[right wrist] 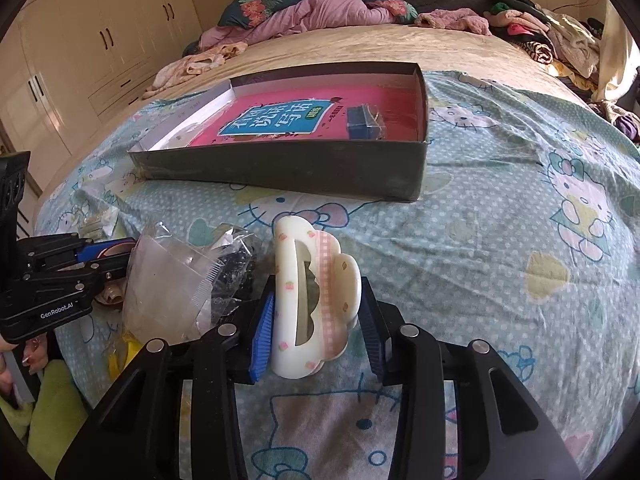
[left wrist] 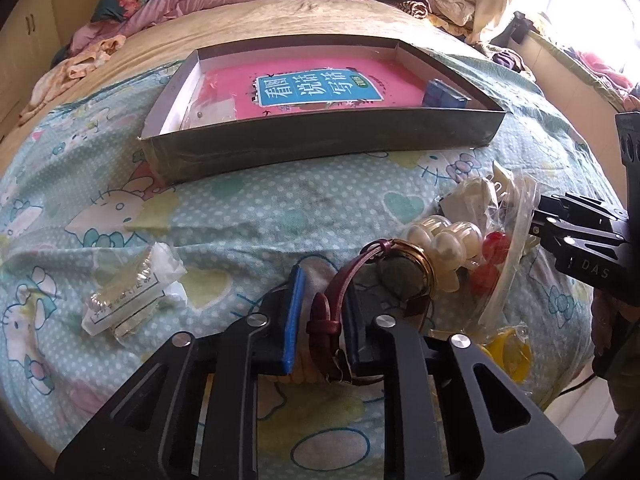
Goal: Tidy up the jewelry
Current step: 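Grasp the brown leather watch with the left tool while the right grasps the hair clip, then carry the watch onto the blue book and release while the right carries the clip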
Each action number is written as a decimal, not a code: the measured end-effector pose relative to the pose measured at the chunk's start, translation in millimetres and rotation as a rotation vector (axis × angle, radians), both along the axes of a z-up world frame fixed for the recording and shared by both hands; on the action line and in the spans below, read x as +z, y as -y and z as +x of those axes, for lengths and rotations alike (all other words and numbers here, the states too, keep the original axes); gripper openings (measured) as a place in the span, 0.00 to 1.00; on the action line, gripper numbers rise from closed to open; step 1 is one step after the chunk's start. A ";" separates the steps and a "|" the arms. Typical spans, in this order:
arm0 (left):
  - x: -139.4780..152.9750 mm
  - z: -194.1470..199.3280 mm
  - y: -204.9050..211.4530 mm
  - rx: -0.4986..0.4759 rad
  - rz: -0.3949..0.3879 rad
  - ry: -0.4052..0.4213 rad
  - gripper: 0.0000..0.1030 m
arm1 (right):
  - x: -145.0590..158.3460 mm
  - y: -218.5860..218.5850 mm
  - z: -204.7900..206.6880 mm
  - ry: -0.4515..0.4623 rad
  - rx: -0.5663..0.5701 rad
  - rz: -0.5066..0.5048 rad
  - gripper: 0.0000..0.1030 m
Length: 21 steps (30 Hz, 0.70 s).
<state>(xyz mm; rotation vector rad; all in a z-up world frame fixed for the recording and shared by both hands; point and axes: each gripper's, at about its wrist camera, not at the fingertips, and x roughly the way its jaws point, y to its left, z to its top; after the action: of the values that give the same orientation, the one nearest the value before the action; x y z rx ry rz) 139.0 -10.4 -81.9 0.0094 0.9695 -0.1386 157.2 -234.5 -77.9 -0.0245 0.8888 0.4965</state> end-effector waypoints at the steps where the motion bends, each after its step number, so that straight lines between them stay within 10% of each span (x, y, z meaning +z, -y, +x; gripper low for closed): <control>1: 0.7 -0.7 -0.5 0.001 -0.003 0.004 0.07 | 1.4 3.1 0.0 0.000 -0.006 0.002 0.34; 21: 51.2 -10.4 -26.0 0.068 -0.070 0.143 0.07 | 44.0 21.4 -9.7 0.080 -0.029 0.083 0.33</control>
<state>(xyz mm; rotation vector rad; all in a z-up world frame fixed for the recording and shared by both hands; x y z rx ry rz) 128.5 15.7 -30.6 -0.0771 0.8205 -0.1082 147.5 -255.9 -33.9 0.0439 0.7890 0.5011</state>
